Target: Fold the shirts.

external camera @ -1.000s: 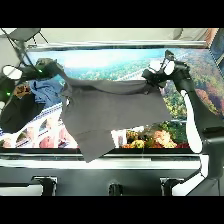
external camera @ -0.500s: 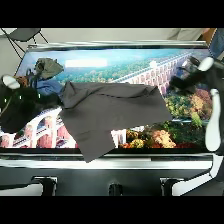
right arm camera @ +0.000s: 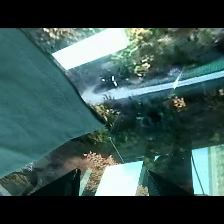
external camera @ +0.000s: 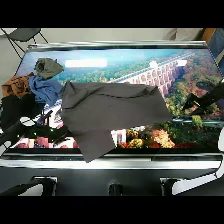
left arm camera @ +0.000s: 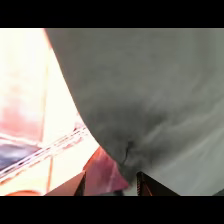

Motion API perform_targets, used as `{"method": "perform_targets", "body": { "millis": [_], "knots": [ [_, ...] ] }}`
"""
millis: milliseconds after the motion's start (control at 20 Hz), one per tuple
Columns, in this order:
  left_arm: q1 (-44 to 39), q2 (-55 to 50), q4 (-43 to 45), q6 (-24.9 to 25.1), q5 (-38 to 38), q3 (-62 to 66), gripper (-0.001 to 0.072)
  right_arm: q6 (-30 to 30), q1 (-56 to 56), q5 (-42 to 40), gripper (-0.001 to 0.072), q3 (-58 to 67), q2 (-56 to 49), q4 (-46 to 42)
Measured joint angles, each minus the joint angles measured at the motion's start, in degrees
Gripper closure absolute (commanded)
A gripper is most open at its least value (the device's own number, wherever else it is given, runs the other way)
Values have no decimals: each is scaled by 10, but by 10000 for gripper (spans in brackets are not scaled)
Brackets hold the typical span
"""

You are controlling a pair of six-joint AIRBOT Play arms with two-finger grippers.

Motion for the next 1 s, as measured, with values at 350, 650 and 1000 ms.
{"method": "perform_targets", "body": {
  "millis": [350, 650, 1000],
  "knots": [
    [-20, -14, -63, 7, 85, -26, 679, -43, -2, -15, 158, -43, -49, 38],
    [-26, -12, -73, 7, 121, -28, 679, -54, -2, -32, 187, -49, -95, 96],
    [-26, -3, -55, 8, 122, -16, 685, -23, 31, -70, 667, -46, -111, 119]
  ]
}}
